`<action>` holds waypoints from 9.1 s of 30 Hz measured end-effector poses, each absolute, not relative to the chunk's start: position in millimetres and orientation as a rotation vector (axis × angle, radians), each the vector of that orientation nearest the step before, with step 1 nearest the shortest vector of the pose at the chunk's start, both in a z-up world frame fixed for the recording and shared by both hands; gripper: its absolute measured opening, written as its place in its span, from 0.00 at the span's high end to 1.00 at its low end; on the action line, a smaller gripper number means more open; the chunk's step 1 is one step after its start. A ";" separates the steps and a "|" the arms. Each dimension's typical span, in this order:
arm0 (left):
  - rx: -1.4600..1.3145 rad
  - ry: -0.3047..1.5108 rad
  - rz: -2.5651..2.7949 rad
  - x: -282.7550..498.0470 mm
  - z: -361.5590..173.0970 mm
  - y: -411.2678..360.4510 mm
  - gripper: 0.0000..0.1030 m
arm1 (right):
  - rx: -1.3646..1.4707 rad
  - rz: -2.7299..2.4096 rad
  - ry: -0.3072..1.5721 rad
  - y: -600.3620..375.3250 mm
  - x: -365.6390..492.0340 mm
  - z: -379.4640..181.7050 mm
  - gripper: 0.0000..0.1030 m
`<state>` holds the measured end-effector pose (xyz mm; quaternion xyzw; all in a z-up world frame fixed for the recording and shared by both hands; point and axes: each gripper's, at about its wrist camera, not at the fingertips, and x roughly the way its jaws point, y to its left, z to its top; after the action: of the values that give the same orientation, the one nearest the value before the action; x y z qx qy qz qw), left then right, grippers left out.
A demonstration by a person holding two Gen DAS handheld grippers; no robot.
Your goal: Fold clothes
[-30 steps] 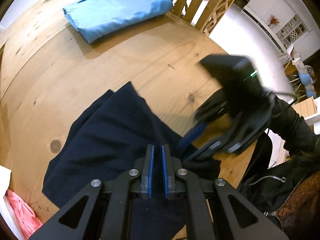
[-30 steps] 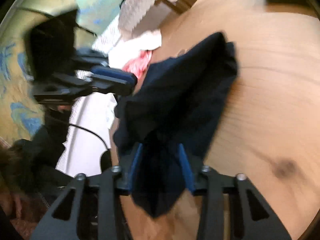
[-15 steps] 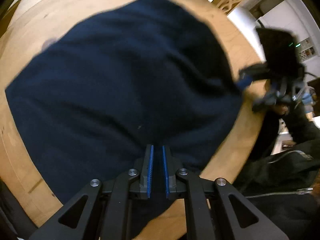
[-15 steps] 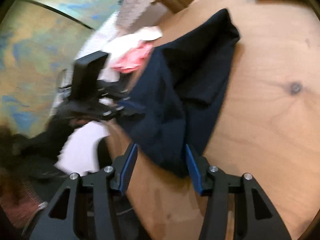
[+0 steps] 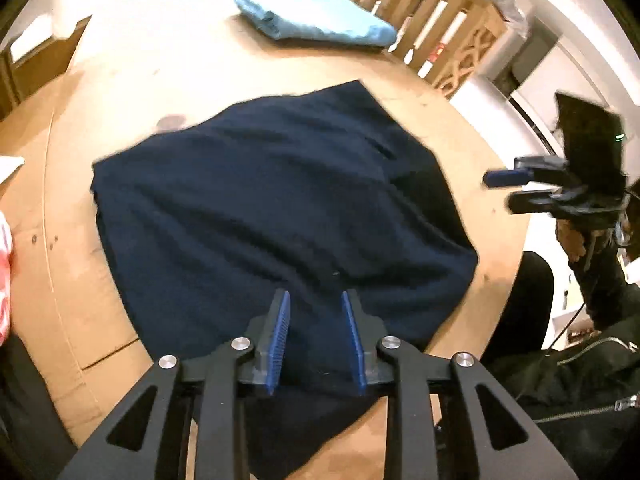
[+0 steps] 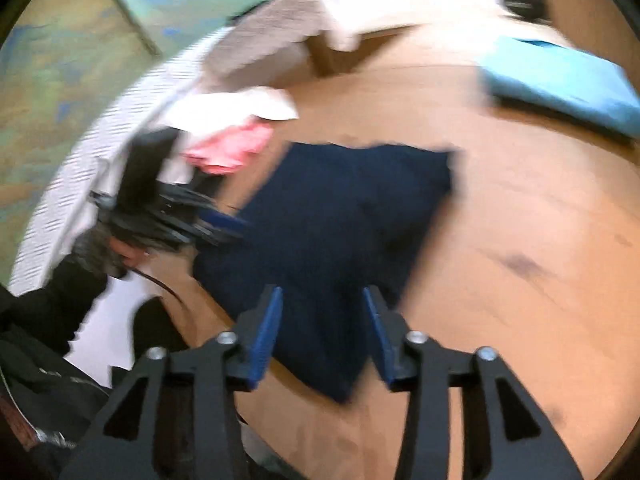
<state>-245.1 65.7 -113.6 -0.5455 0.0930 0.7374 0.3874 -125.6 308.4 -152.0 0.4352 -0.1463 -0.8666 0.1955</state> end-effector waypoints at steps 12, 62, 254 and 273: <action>-1.297 0.256 1.954 -280.7 -103.1 68.2 0.75 | 1.512 -2.637 -0.366 353.6 -237.8 -153.0 0.56; -1.404 0.589 1.815 -432.3 -143.2 57.7 0.18 | 1.586 -2.253 0.096 406.3 -294.5 -195.3 0.40; -1.104 0.523 1.942 -445.8 -121.7 28.3 0.27 | 1.671 -2.421 0.117 280.8 -270.9 -123.5 0.92; -1.056 0.505 1.895 -444.0 -126.9 84.5 0.27 | 1.545 -2.492 -0.058 312.9 -254.7 -110.6 0.92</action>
<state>-444.0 84.5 -126.9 -0.4253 0.2033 0.7635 0.4414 -254.7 312.9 -110.6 0.5239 -0.0198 -0.8451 0.1043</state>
